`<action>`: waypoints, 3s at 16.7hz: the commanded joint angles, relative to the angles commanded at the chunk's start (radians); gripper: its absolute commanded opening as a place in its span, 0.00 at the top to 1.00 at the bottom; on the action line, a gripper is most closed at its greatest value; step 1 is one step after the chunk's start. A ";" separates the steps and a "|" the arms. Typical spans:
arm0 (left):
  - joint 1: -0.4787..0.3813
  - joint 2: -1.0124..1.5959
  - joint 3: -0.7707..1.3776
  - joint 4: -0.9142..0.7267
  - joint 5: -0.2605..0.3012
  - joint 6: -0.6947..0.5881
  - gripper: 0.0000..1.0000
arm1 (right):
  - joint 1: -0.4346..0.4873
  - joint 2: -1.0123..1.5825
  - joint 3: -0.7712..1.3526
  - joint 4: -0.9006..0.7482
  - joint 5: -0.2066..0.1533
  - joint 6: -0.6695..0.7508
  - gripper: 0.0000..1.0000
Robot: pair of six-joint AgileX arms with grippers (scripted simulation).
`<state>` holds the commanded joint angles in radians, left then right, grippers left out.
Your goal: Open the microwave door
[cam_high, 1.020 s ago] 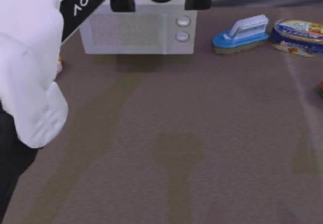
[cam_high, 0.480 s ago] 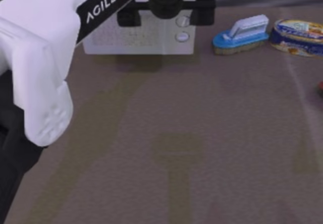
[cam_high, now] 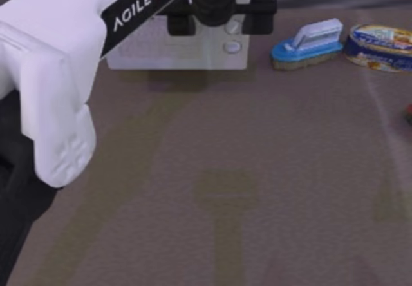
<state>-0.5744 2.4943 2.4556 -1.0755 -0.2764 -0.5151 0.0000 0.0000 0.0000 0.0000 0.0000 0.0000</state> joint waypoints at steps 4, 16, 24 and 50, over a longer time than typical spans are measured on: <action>0.000 0.000 0.000 0.000 0.000 0.000 0.90 | 0.000 0.000 0.000 0.000 0.000 0.000 0.00; -0.034 -0.018 -0.045 0.016 0.018 -0.010 1.00 | 0.000 0.000 0.000 0.000 0.000 0.000 0.00; -0.029 -0.154 -0.275 0.113 -0.015 -0.028 1.00 | 0.000 0.000 0.000 0.000 0.000 0.000 0.00; -0.036 -0.150 -0.280 0.117 -0.008 -0.030 1.00 | 0.000 0.000 0.000 0.000 0.000 0.000 0.00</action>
<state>-0.6106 2.3447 2.1752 -0.9587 -0.2849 -0.5449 0.0000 0.0000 0.0000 0.0000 0.0000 0.0000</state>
